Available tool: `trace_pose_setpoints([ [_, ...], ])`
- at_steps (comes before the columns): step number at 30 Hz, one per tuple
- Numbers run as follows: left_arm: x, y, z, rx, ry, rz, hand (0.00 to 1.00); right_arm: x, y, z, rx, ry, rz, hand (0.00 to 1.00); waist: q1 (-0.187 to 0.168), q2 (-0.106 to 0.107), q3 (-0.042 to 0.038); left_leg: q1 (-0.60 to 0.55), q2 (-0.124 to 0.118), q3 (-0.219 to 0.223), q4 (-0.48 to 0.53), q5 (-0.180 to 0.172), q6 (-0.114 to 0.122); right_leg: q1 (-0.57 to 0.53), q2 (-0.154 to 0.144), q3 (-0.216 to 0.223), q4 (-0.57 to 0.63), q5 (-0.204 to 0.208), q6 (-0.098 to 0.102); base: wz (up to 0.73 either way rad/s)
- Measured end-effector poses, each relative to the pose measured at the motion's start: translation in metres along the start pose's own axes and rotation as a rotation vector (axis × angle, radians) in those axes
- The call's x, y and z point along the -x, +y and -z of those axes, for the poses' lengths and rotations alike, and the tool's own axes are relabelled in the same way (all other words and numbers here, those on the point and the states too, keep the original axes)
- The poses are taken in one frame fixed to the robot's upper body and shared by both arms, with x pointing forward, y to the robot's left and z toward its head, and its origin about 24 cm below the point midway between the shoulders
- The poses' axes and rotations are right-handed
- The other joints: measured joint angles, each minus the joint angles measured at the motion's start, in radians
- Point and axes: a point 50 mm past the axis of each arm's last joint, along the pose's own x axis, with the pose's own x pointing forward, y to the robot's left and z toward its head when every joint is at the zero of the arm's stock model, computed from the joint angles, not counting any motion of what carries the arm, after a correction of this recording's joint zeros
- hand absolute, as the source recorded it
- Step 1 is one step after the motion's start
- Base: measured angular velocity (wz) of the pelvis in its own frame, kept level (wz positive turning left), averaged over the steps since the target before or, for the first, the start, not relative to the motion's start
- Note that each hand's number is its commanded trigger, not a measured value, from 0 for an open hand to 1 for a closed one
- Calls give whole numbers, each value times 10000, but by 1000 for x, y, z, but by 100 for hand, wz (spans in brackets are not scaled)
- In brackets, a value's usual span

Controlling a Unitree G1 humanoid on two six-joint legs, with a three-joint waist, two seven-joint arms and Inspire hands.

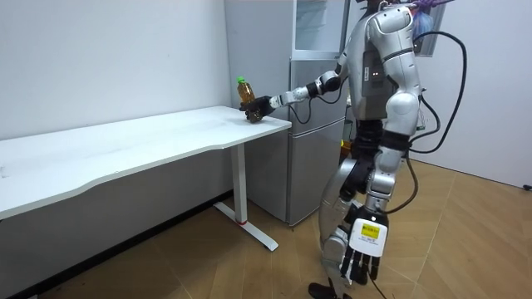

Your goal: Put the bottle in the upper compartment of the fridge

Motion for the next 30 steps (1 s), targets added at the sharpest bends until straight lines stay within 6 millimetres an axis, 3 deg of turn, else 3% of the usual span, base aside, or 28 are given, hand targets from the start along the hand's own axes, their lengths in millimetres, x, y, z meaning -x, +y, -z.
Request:
trace_pose_setpoints([
  [12, 1, 5, 7, 321, 214, -192, 0, 2, 7, 3, -917, 673, -1044, 100, -27, -84, -30, 527, 5, 108, -335, 4, -7, 479, 67, 68, -343, 37, 50, -2],
  [14, 2, 5, 13, 358, 353, -202, 0, 4, 15, -3, -1018, 568, -1496, 100, -84, -93, -37, 659, 8, 189, -428, 4, -6, 526, 57, 81, -351, 36, 52, -14],
  [21, 7, 11, 35, 513, 912, -445, 0, 29, 37, -34, -1331, -747, -3890, 100, -432, -326, -183, 1530, 1, 350, -883, 4, -7, 1246, 109, 181, -699, 60, 97, -8],
  [30, 8, 21, 43, 454, 1164, -895, 0, 48, 51, -78, -1162, -2569, -5303, 100, -881, -352, -239, 2426, 20, 714, -1278, -1, -8, 1868, 177, 569, -852, 137, 196, -14],
])
